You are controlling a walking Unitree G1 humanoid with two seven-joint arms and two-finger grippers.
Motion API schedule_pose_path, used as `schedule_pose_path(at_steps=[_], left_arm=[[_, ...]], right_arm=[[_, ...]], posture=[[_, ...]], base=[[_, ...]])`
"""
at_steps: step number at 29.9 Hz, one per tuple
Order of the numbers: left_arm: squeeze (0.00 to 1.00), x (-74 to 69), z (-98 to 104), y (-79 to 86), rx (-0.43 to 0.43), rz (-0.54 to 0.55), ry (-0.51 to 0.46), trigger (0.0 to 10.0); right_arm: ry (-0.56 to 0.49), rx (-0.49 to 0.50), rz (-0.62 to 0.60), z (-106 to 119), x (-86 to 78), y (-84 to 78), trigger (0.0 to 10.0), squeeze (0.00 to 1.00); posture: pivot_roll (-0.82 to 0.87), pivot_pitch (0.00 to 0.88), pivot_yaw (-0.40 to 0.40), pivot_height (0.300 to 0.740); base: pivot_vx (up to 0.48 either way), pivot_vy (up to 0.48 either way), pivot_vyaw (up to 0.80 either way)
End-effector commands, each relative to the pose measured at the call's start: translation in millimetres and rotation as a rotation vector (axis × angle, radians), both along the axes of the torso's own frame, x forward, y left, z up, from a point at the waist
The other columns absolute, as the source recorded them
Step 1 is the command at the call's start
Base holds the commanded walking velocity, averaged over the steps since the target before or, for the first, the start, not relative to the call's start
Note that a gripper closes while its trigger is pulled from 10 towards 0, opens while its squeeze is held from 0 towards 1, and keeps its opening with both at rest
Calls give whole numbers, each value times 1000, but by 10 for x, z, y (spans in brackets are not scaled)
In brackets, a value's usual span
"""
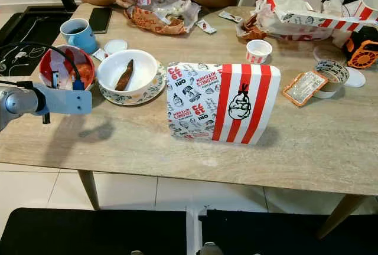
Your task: Restocking fridge
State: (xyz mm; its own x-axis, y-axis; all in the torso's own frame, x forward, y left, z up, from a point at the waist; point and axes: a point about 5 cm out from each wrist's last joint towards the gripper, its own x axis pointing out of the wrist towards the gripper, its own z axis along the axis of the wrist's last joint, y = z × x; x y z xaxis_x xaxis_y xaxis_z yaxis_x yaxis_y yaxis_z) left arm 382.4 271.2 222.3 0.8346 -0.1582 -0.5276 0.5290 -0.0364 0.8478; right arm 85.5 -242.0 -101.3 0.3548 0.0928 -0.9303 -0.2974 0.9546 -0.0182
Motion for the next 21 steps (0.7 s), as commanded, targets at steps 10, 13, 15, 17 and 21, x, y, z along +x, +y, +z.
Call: schedule_pose_path(at_steps=[10,13,15,17,21], left_arm=[[0,-97,97,97,-60,-24,149,0],[0,-165,231,179,-121,-30,221,0],[0,-212,301,243,-152,-28,252,0],[0,-235,326,280,-164,-23,264,0],[0,-333,379,484,-169,43,267,0]], right_arm=[[49,0,-31,-42,-73,38,10000,0],[48,3,-33,-43,-31,62,10000,0],[47,3,-35,-43,-6,75,10000,0],[47,2,-35,-44,7,84,10000,0],[48,1,-39,-46,26,99,10000,0]], posture=[[-120,109,60,740],[-113,88,63,740],[-110,78,64,740],[-106,69,67,740],[-98,56,68,740]], base=[[0,0,0],[0,0,0],[0,0,0],[0,0,0],[0,0,0]])
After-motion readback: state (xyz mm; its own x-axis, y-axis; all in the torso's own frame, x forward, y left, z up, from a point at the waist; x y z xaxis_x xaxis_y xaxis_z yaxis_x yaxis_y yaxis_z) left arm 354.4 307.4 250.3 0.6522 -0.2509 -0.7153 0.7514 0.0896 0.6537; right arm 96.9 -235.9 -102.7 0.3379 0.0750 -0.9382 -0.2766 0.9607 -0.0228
